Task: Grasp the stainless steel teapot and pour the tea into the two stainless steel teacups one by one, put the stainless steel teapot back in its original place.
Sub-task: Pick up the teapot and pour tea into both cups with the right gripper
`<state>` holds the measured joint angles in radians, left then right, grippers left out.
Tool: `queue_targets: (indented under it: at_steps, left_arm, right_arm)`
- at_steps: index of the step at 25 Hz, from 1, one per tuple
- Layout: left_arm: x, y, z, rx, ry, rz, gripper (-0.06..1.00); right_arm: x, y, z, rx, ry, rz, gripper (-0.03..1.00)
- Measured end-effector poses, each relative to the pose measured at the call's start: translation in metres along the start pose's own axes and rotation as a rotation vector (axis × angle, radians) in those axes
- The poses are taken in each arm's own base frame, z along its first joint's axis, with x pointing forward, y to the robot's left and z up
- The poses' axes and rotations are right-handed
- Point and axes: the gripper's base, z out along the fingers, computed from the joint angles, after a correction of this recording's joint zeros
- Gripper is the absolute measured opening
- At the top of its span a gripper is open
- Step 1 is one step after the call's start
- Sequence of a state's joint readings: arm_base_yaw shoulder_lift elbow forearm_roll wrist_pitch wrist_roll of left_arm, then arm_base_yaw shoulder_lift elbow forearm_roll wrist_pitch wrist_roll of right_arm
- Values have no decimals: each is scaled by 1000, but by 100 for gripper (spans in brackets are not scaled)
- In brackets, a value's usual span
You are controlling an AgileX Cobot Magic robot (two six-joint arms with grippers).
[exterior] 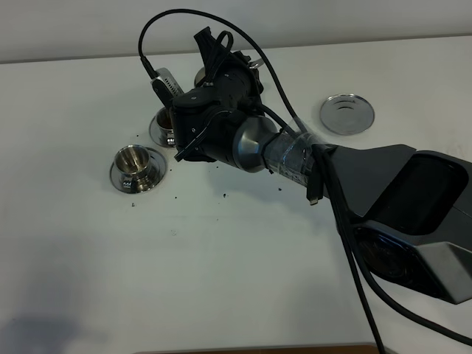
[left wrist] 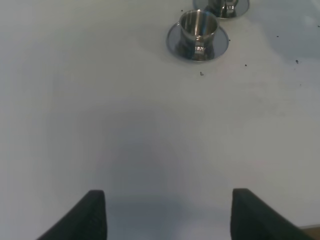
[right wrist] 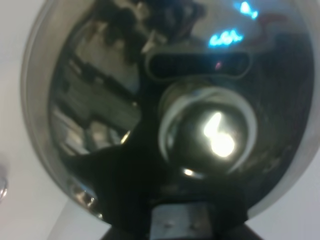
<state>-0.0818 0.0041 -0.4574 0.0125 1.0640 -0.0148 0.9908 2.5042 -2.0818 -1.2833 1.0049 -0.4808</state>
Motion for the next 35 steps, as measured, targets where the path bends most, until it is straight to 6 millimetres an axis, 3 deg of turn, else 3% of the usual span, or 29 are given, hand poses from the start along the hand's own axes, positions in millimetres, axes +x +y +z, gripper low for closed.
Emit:
queue_targets:
  at_steps: [35]
  left_arm:
    - [0,0,0,1,0,0,59]
  right_arm:
    - [1,-1,0,14,7,-9,19]
